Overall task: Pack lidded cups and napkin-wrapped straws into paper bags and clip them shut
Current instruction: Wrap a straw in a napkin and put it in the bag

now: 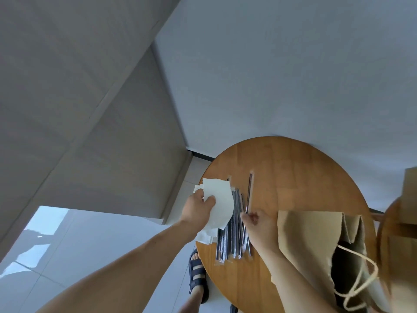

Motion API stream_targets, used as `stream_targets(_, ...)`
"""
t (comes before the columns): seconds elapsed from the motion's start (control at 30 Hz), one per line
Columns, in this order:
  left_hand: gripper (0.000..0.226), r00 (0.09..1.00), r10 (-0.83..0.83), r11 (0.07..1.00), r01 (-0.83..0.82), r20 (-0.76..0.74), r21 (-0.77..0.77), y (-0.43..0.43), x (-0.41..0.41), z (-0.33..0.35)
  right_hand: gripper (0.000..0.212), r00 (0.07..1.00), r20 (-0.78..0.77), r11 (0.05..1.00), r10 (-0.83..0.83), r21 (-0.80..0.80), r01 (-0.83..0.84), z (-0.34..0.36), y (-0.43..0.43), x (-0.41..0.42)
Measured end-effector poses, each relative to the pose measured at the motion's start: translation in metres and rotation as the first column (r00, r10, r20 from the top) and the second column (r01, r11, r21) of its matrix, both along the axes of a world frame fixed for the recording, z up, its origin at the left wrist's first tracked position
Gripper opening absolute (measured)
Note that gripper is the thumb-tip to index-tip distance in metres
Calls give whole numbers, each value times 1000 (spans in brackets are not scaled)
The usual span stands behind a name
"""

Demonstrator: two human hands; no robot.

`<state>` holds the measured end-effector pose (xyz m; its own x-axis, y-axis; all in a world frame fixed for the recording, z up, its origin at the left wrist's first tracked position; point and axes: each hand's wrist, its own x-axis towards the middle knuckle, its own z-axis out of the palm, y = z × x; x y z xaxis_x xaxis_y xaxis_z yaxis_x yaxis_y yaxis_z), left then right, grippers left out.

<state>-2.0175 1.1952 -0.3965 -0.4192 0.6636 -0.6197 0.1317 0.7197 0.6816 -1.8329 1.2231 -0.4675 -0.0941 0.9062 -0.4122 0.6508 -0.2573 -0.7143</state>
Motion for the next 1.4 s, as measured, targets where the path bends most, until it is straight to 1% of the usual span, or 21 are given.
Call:
stream_targets(0.1,9,1000,-7,995,6,7,99,13,4,28,14,975,-220,997,42,74,-26,51,1,-11)
stream_targets(0.17,11,999,-2,987,-6,52,159,23,9,52,12,953,-294,995,73,83,-51,81,1,-15)
stream_targets(0.2,15,997,-10,981,-4,75,192,27,12,64,14,951,-296,993,94,97,-68,94,2,-15)
stream_targets(0.27,18,990,-31,965,-7,141,264,34,20,89,17,959,-249,986,134,134,-103,117,7,-14)
stream_targets(0.33,16,979,-64,944,-3,191,331,38,28,109,16,966,-215,978,143,182,-104,137,12,-10)
stream_targets(0.4,13,972,-113,923,25,208,384,40,34,125,15,963,-234,974,133,210,-84,154,16,-4)
stream_targets(0.47,17,962,-150,911,45,227,411,43,38,136,17,963,-224,968,150,232,-97,170,19,3)
stream_targets(0.53,19,957,-168,911,58,238,409,44,43,147,13,968,-208,963,144,254,-89,183,20,9)
stream_targets(0.6,10,948,-184,903,59,260,425,47,50,161,8,972,-202,956,121,287,-60,198,22,18)
stream_targets(0.63,7,944,-194,896,60,265,439,49,52,166,8,973,-208,955,97,295,-32,204,24,20)
stream_targets(0.67,7,941,-207,887,66,268,456,52,55,174,15,973,-222,951,58,308,13,211,26,26)
stream_targets(0.73,10,924,-254,873,91,287,480,54,62,191,35,964,-264,939,-14,328,104,228,33,42)
stream_targets(0.77,12,908,-297,862,122,296,492,55,67,200,41,959,-281,938,-30,323,124,238,37,51)
stream_targets(0.8,13,891,-343,849,158,298,505,56,72,208,43,954,-298,943,-25,309,121,247,40,61)
stream_targets(0.87,13,859,-419,821,219,294,528,57,83,223,34,940,-339,956,30,284,71,262,44,79)
stream_targets(0.93,13,826,-469,800,247,313,546,57,95,235,24,919,-387,959,71,280,44,273,42,92)
stream_targets(1.07,19,797,-509,784,275,324,557,57,119,249,15,911,-406,953,77,298,52,285,38,111)
stream_targets(1.17,17,782,-530,772,285,329,568,59,132,252,8,891,-450,959,57,272,76,291,36,124)
stream_targets(1.27,17,753,-573,754,330,323,568,61,143,251,5,894,-441,962,87,272,41,296,32,137)
stream_targets(1.33,19,741,-589,748,350,321,565,63,149,247,9,894,-434,959,110,281,19,298,30,148)
stream_targets(1.4,26,766,-569,766,361,299,532,66,151,237,9,907,-417,949,52,303,85,298,32,162)
